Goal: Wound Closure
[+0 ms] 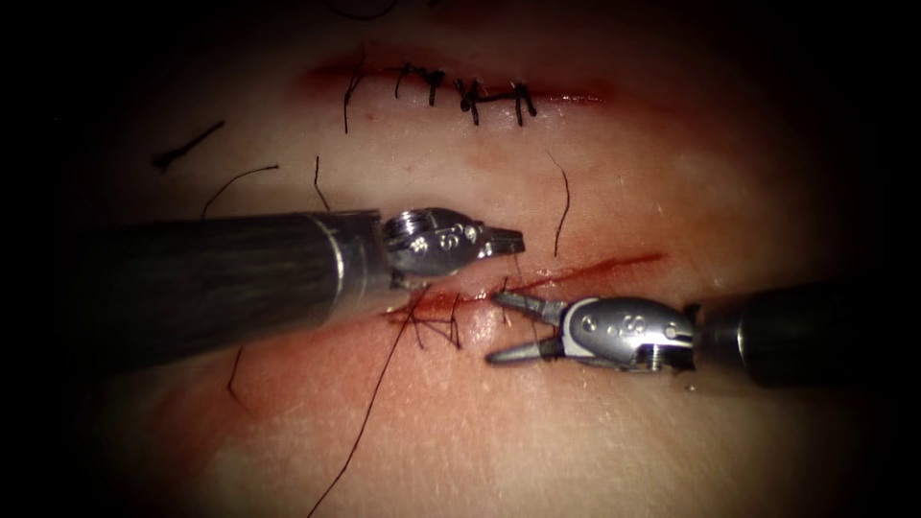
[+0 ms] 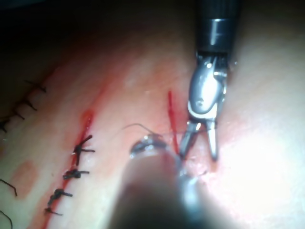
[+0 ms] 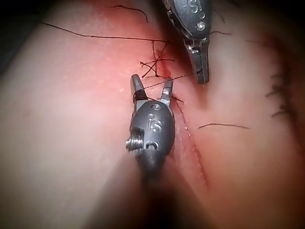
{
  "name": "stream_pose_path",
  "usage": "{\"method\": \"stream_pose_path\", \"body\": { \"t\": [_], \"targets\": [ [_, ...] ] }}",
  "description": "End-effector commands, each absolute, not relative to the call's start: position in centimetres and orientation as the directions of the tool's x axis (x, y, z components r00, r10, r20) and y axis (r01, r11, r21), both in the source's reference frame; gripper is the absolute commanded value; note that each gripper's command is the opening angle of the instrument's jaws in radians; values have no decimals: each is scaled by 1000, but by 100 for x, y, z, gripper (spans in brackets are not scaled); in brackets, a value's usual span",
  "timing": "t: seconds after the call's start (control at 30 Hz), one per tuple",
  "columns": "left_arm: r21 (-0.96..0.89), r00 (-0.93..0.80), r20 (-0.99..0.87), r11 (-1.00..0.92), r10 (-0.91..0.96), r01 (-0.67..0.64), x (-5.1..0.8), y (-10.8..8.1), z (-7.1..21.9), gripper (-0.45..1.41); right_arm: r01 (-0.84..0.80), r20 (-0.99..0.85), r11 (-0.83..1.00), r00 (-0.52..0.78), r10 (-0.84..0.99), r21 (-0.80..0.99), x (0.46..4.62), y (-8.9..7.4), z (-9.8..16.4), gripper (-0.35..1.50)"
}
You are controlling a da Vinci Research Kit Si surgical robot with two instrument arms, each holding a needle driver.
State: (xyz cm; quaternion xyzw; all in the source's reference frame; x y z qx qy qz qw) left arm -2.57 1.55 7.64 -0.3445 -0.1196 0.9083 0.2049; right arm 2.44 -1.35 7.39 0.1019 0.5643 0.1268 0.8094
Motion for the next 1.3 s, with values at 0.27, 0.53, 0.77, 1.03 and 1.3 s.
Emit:
{"method": "stream_pose_path", "body": {
  "t": [0.27, 0.53, 0.77, 1.03, 1.3],
  "targets": [
    [-355, -683, -582, -893, 442, -276, -264, 151, 794, -28, -74, -911, 947, 258, 321, 313, 245, -139, 740, 62],
    [-363, -682, -592, -897, 430, -251, -269, 139, 814, -28, -70, -924, 927, 79, 375, 370, 243, -132, 735, 57],
    [-376, -674, -601, -896, 430, -236, -271, 137, 815, -27, -78, -915, 912, -2, 403, 402, 240, -129, 738, 44],
    [-375, -662, -617, -899, 425, -227, -275, 125, 821, -18, -174, -901, 884, -58, 430, 433, 229, -119, 746, 39],
    [-373, -662, -623, -902, 416, -216, -280, 110, 826, -20, -302, -884, 835, -69, 463, 461, 214, -109, 758, 36]
  ]
}}
